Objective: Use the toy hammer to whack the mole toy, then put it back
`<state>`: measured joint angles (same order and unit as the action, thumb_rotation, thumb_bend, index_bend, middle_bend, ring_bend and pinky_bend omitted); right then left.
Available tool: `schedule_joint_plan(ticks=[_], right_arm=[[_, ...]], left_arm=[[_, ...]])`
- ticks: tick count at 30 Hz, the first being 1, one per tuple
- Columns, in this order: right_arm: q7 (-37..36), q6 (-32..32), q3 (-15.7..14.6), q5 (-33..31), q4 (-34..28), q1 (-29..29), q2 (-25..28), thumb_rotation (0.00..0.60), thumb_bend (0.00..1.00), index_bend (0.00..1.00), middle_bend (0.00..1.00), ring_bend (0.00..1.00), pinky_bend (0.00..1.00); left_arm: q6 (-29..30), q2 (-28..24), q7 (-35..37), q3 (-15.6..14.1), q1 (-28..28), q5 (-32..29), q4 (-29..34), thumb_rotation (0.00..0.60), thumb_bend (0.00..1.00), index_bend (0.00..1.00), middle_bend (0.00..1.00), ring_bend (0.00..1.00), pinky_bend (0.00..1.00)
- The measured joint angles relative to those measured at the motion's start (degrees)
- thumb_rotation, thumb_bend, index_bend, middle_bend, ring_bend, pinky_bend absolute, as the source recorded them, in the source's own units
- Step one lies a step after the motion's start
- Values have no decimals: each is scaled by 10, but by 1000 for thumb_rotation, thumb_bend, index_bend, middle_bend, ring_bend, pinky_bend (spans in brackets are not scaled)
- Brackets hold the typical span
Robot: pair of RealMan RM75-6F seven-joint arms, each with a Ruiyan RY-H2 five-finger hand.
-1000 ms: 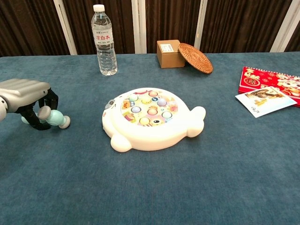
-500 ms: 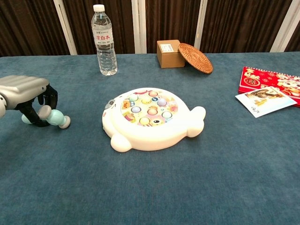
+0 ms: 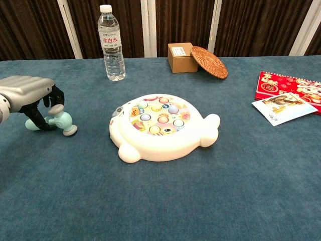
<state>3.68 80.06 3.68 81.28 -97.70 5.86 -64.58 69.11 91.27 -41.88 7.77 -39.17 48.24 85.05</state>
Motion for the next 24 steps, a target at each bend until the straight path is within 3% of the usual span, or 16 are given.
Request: schedule_joint_plan(ticks=[9, 15, 18, 24], right_arm=[[1, 0, -1, 1, 0, 0, 0, 600, 214, 0, 0, 0, 0], [2, 1, -1, 1, -1, -1, 1, 600, 214, 0, 0, 0, 0], [2, 1, -1, 1, 0, -1, 1, 600, 214, 0, 0, 0, 0], [5, -1, -3, 5, 1, 0, 2, 600, 214, 0, 0, 0, 0]], left_arm=[[-1, -7, -1, 3, 4, -2, 5, 600, 319, 486, 431, 337, 441], [0, -16, -1, 4, 9, -3, 15, 600, 136, 441, 379, 305, 407], [10, -22, -1, 4, 13, -1, 26, 600, 110, 385, 315, 261, 364], [38, -52, 22, -2, 36, 24, 72, 600, 82, 159, 75, 61, 157]])
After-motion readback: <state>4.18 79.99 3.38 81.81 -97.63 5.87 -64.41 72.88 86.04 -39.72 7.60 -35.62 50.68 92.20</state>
